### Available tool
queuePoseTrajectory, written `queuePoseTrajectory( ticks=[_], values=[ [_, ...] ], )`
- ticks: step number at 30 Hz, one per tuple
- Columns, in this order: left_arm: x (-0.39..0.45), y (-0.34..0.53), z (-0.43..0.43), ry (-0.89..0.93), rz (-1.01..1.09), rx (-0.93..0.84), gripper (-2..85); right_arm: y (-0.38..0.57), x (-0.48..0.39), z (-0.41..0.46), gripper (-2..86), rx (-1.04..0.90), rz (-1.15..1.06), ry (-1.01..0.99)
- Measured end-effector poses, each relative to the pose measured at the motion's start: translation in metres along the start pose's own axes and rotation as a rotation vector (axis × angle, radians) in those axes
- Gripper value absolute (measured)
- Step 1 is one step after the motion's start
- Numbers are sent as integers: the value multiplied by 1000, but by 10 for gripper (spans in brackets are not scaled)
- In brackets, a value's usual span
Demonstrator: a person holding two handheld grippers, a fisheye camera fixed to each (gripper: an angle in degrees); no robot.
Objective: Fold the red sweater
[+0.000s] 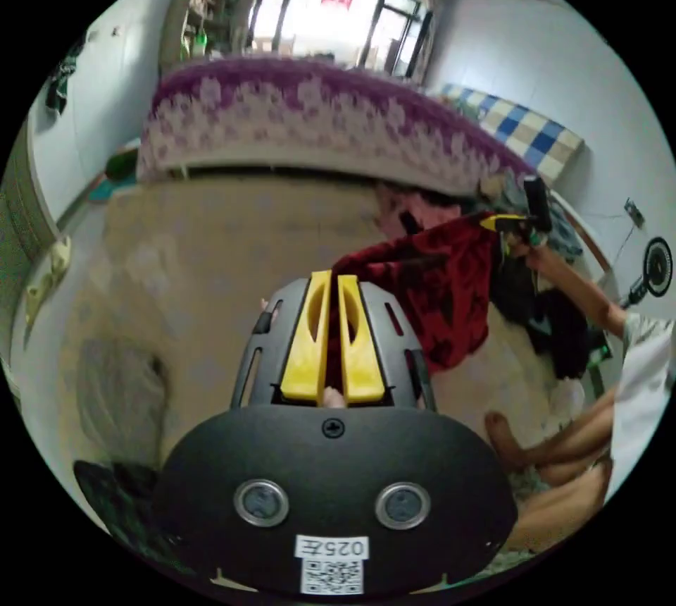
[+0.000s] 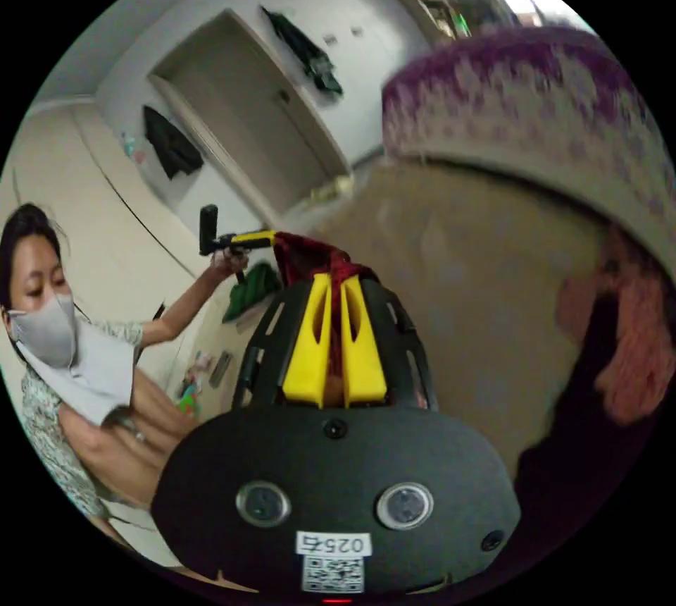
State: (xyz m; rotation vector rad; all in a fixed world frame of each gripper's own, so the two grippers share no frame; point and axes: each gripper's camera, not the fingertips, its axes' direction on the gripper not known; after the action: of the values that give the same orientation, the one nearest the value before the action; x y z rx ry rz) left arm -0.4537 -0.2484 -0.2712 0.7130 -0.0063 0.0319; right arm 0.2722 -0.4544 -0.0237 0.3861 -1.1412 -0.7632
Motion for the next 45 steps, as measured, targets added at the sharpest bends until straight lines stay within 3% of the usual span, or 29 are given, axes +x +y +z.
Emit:
queuePoseTrajectory(
  ticks=[1, 4, 8, 14, 17, 18, 22, 26, 30, 32, 35, 39, 41, 45],
  values=[
    [1, -31, -42, 14, -3, 160, -16, -24, -20, -30, -9, 143, -80, 12],
    [31, -71, -139, -7, 154, 394, -17, -54, -66, -89, -9, 256, -251, 87],
    [68, -64, -179, -12, 332, 331, -17, -47, -72, -105, -8, 105, -306, 211],
    [85, 88, -88, 89, 296, -98, -16, 67, -2, -36, -8, -159, -110, 135],
    [85, 204, -9, 286, 135, -384, -14, 167, 29, 24, -9, -342, 54, 49],
    [90, 251, 16, 352, 99, -484, -13, 211, 32, 43, -9, -429, 96, 77],
    [93, 383, 61, 331, -61, -808, -10, 347, 10, 69, -3, -672, 54, 262],
    [71, 385, 5, 399, -277, -620, -8, 375, -1, 27, 32, -599, 274, 117],
    [18, 345, -31, 199, -346, -495, -4, 370, 1, -15, 107, -619, 372, 170],
    [-11, 322, -18, 132, -355, -439, 3, 354, 8, -38, 115, -471, 411, 237],
    [-68, 275, 38, 65, -460, -330, 26, 318, 27, -38, 131, -263, 420, 264],
    [-145, 225, 162, 199, -779, -326, 94, 262, 93, 28, 161, -131, 335, 347],
    [-162, 215, 205, 230, -908, -336, 97, 241, 146, 62, 162, -112, 400, 360],
    [-163, 196, 244, 199, -1073, -281, 56, 211, 280, 119, 159, -53, 741, 325]
  ],
)
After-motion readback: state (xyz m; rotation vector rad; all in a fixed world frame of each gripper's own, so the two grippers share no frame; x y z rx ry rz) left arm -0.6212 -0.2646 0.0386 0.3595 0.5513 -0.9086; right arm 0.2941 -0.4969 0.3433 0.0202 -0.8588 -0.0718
